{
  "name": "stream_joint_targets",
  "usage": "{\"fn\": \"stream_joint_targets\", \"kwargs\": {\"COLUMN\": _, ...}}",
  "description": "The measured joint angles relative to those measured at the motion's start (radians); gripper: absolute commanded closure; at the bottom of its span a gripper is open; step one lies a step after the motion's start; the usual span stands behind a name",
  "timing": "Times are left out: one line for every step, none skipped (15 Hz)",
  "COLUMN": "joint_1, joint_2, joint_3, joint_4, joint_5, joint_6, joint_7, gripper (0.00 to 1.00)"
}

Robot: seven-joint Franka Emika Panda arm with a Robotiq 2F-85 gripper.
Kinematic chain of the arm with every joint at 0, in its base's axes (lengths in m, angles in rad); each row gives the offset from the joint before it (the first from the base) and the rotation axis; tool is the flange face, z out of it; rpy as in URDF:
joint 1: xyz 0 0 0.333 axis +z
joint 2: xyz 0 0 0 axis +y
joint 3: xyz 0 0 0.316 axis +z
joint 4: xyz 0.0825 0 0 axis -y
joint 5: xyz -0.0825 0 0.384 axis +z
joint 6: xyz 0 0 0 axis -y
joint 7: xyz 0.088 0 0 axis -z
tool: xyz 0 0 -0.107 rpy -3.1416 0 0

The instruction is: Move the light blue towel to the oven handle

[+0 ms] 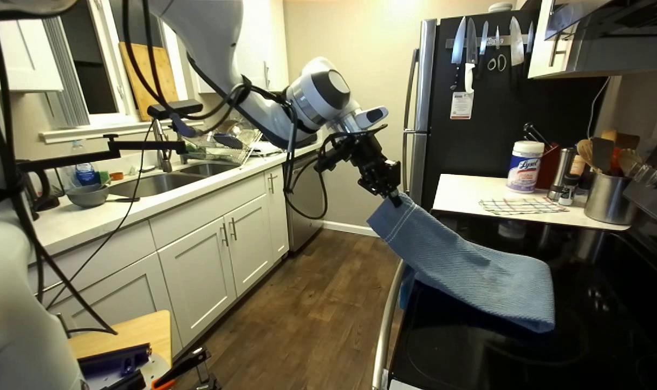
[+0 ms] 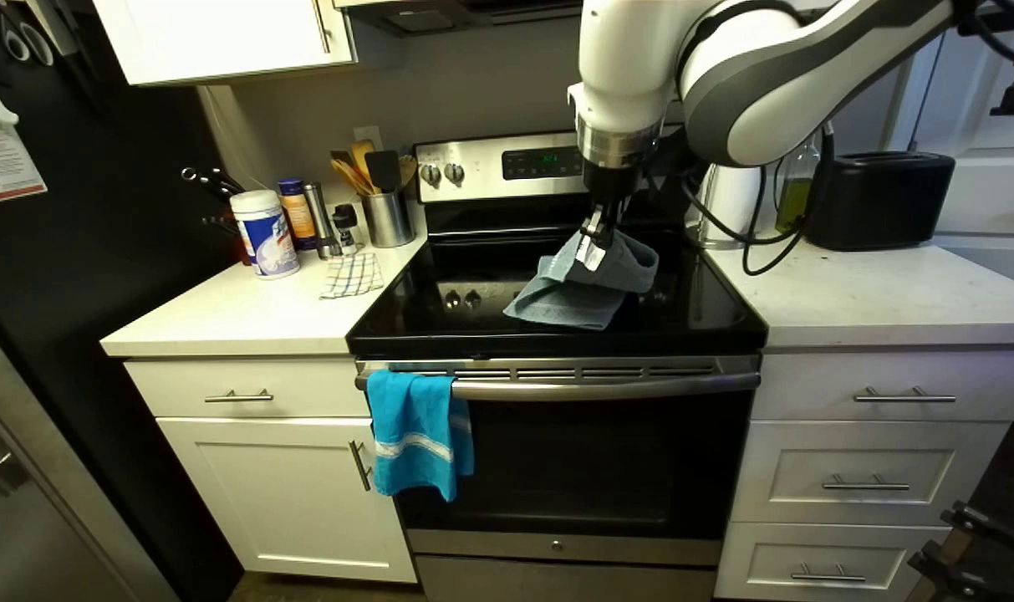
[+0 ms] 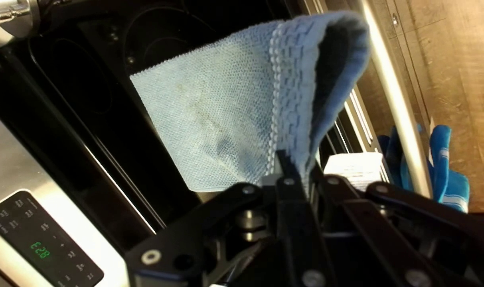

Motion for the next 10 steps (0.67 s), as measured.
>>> {"fn": "stream_joint_targets", "kwargs": {"joint_1": 0.000, "joint_2": -0.025, "joint_3": 0.005, "joint_4": -0.011, "joint_5": 0.016, "joint_6": -0.001, "joint_7": -0.018, "gripper": 0.98}}
{"fn": "stream_joint_targets", "kwargs": {"joint_1": 0.000, "joint_2": -0.048, "joint_3": 0.009, "joint_4": -0.019, "joint_5": 0.031, "joint_6": -0.003, "joint_7": -0.033, "gripper": 0.98}}
{"fn": "stream_joint_targets", "kwargs": {"joint_1": 0.000, "joint_2": -0.070, "joint_3": 0.013, "joint_4": -0.025, "joint_5": 0.047, "joint_6": -0.007, "joint_7": -0.049, "gripper": 0.98}}
{"fn": "stream_joint_targets", "kwargs": {"joint_1": 0.000, "joint_2": -0.092, "joint_3": 0.017, "joint_4": -0.031, "joint_5": 0.059, "joint_6": -0.010, "joint_7": -0.061, "gripper": 0.98}}
{"fn": "stream_joint_targets", "kwargs": {"joint_1": 0.000, "joint_2": -0.112, "joint_3": 0.020, "joint_4": -0.035, "joint_5": 0.070, "joint_6": -0.013, "joint_7": -0.070, "gripper": 0.98}}
{"fn": "stream_joint_targets", "kwargs": {"joint_1": 0.000, "joint_2": -0.132, "joint_3": 0.024, "joint_4": -0.039, "joint_5": 0.082, "joint_6": -0.017, "joint_7": -0.077, "gripper": 0.98}}
{"fn": "stream_joint_targets", "kwargs": {"joint_1": 0.000, "joint_2": -0.150, "joint_3": 0.026, "joint_4": -0.041, "joint_5": 0.090, "joint_6": -0.021, "joint_7": -0.084, "gripper": 0.98}}
{"fn": "stream_joint_targets", "kwargs": {"joint_1": 0.000, "joint_2": -0.166, "joint_3": 0.029, "joint_4": -0.042, "joint_5": 0.097, "joint_6": -0.027, "joint_7": -0.088, "gripper": 0.98}}
{"fn": "stream_joint_targets", "kwargs": {"joint_1": 0.000, "joint_2": -0.183, "joint_3": 0.032, "joint_4": -0.042, "joint_5": 0.102, "joint_6": -0.033, "joint_7": -0.090, "gripper": 0.98}}
{"fn": "stream_joint_targets", "kwargs": {"joint_1": 0.000, "joint_2": -0.199, "joint_3": 0.035, "joint_4": -0.042, "joint_5": 0.104, "joint_6": -0.039, "joint_7": -0.091, "gripper": 0.98}}
